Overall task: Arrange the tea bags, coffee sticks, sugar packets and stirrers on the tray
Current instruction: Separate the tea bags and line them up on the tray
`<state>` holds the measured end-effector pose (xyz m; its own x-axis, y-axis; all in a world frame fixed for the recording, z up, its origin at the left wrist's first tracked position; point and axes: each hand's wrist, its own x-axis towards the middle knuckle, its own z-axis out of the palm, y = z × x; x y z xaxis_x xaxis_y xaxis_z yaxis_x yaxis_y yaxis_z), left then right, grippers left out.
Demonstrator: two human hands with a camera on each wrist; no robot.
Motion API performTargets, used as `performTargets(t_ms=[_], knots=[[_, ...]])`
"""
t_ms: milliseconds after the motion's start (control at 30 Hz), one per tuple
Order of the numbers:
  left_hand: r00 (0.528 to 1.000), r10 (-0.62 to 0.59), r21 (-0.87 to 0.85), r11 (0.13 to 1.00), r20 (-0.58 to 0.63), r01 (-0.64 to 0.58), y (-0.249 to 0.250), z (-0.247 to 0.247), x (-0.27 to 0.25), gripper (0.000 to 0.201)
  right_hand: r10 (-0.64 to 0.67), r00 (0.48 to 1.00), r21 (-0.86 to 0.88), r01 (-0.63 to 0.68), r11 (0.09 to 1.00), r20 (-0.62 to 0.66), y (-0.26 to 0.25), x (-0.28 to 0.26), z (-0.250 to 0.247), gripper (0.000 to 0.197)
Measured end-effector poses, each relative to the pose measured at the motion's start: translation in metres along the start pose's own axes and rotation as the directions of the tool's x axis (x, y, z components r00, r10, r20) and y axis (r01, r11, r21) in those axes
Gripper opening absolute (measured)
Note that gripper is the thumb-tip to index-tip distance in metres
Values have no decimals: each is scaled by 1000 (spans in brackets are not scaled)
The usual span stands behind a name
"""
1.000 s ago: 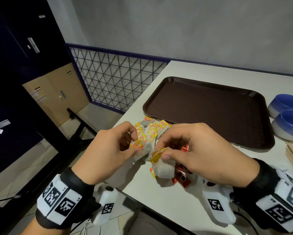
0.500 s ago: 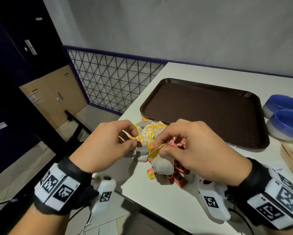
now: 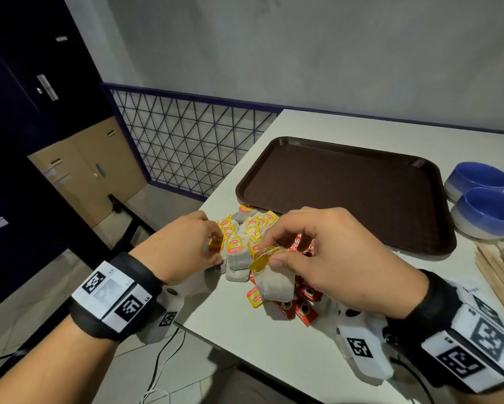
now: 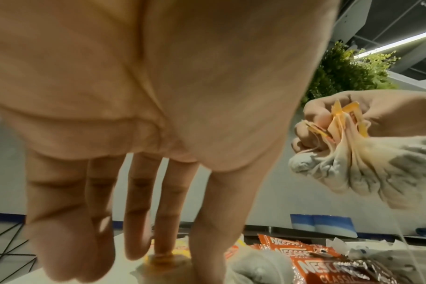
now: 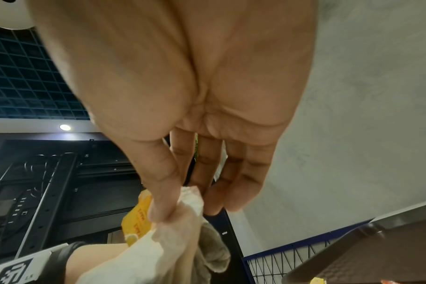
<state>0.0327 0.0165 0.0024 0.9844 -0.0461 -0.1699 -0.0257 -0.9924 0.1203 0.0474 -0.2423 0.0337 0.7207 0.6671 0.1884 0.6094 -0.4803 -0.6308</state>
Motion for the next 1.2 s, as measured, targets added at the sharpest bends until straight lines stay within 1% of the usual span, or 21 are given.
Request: performTargets(t_ms=[133, 200, 267, 333, 500, 567, 733, 800, 867, 967, 1100, 1133, 1200], knots=[[997, -19, -63, 998, -69, 15, -3, 4, -1, 19, -4, 1000, 14, 4, 1000, 0, 0, 0, 0, 18], [995, -20, -98, 995, -98, 10, -3, 4, -1, 21, -6, 1000, 19, 6, 1000, -2, 0, 0, -1, 18], [995, -27, -130, 991, -99, 14, -4, 5, -1, 23, -4, 1000, 18, 4, 1000, 1, 0, 0, 0, 18], [996, -30, -140, 990, -87, 18, -4, 6, -1, 20, 1, 1000, 21, -1, 1000, 7, 0, 0, 0, 18], [999, 17, -68, 997, -46, -20, -4, 10, 0, 17, 5, 1000, 22, -5, 1000, 20, 1, 1, 1, 17], [999, 21, -89, 996, -45, -25, -3, 13, 1, 16, 5, 1000, 22, -5, 1000, 17, 1, 0, 2, 17], [995, 56, -105, 992, -77, -64, -4, 12, 0, 16, 8, 1000, 32, -9, 999, 17, 1, 0, 2, 17], [994, 47, -149, 987, -95, -61, -7, 8, -4, 16, 18, 1000, 28, -19, 999, 25, 1, 1, 2, 17], [990, 61, -211, 974, -130, -88, -8, 0, -11, 18, 32, 999, 38, -33, 999, 30, 0, 1, 3, 17], [970, 142, -343, 917, -198, -204, -1, -11, -24, 21, 32, 997, 76, -38, 996, 71, -4, 0, 2, 22], [926, 160, -519, 789, -342, -329, 21, -21, -37, 19, 28, 989, 181, -54, 982, 143, -9, -2, 2, 41], [917, 164, -562, 746, -364, -357, 27, -21, -39, 19, 30, 989, 193, -57, 980, 142, -9, -2, 3, 45], [902, 158, -621, 677, -402, -395, 35, -20, -40, 17, 43, 995, 229, -63, 971, 93, -9, -1, 3, 50]])
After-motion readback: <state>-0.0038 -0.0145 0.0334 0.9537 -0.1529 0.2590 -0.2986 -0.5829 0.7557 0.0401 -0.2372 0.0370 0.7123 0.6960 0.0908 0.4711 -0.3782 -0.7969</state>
